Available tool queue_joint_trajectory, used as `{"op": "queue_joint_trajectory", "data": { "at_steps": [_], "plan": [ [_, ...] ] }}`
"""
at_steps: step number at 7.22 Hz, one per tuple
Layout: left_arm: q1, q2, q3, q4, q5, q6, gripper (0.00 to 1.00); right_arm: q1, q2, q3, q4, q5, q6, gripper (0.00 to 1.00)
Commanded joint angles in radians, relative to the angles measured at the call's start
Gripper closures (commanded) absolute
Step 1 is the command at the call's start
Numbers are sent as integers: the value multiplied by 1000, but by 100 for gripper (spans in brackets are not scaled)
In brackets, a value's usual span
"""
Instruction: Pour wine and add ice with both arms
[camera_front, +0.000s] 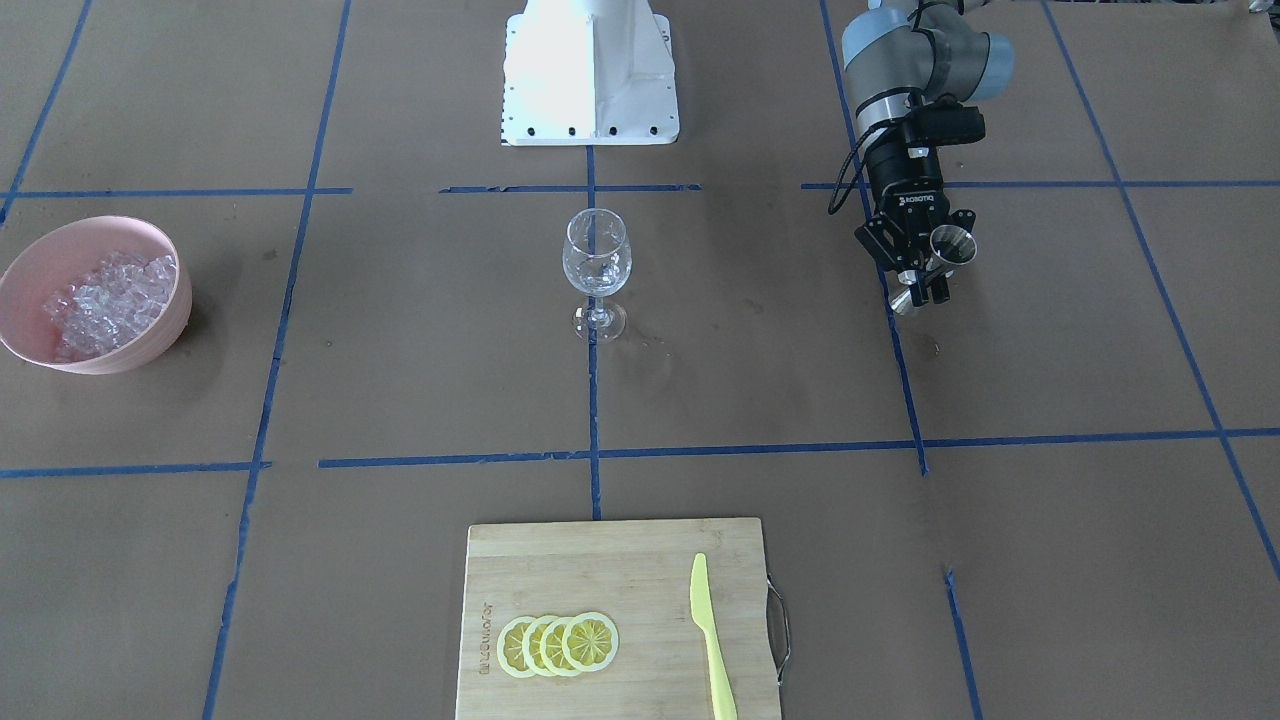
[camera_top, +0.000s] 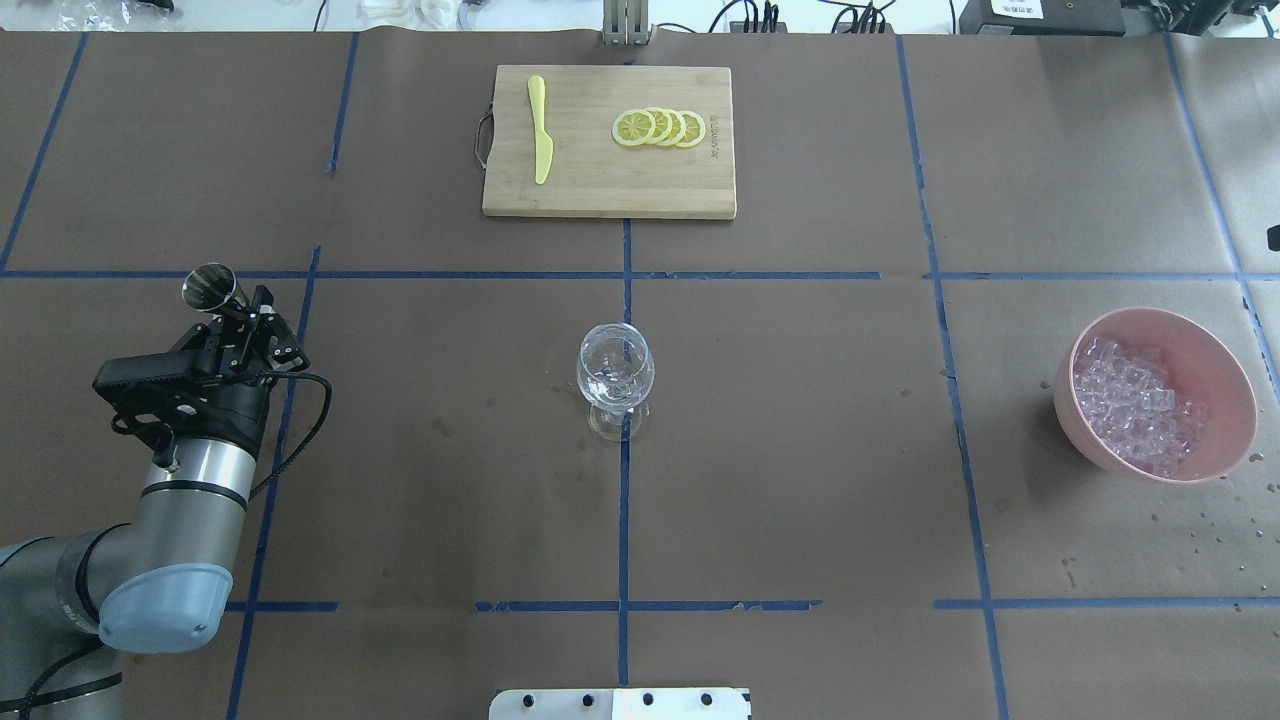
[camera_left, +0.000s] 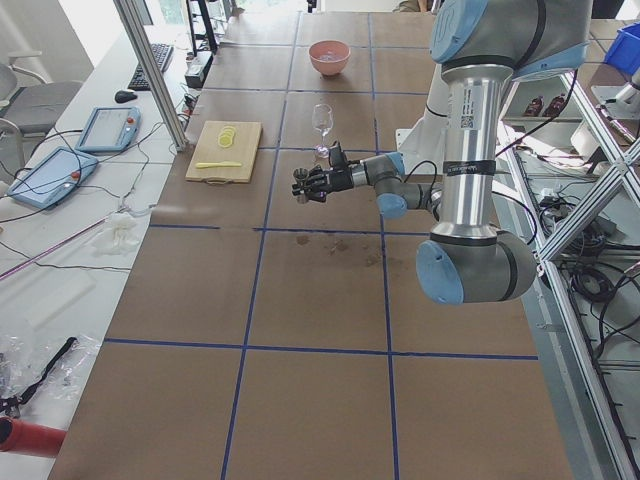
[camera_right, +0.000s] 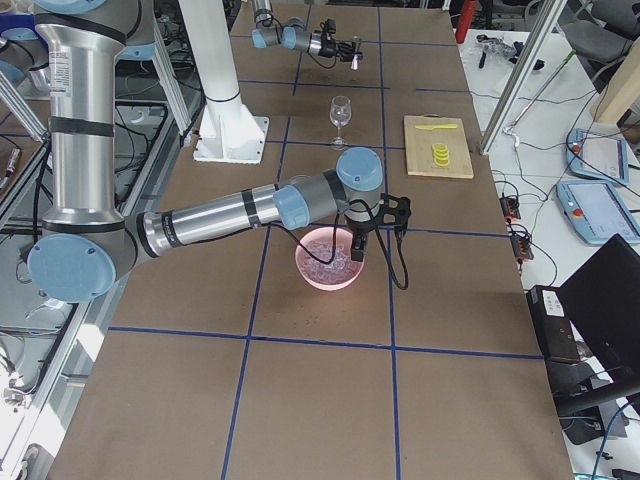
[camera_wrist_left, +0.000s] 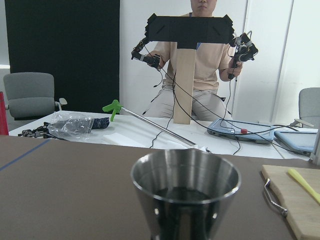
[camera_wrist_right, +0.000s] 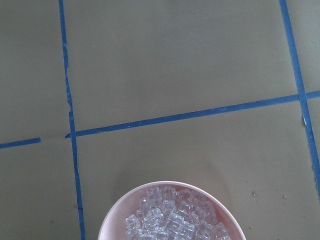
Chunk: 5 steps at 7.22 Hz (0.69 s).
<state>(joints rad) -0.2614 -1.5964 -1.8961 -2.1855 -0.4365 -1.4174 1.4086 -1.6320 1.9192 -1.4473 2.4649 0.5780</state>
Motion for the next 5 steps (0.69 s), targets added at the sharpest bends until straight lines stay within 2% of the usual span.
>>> {"op": "queue_joint_trajectory", "data": {
  "at_steps": [1, 5],
  "plan": [
    [-24, -49, -17, -74, -5, 101, 100, -25, -6, 4, 4, -23, 0, 0],
    [-30, -169, -20, -97, -19, 490, 100, -92, -5, 29, 5, -93, 22, 0]
  ]
}}
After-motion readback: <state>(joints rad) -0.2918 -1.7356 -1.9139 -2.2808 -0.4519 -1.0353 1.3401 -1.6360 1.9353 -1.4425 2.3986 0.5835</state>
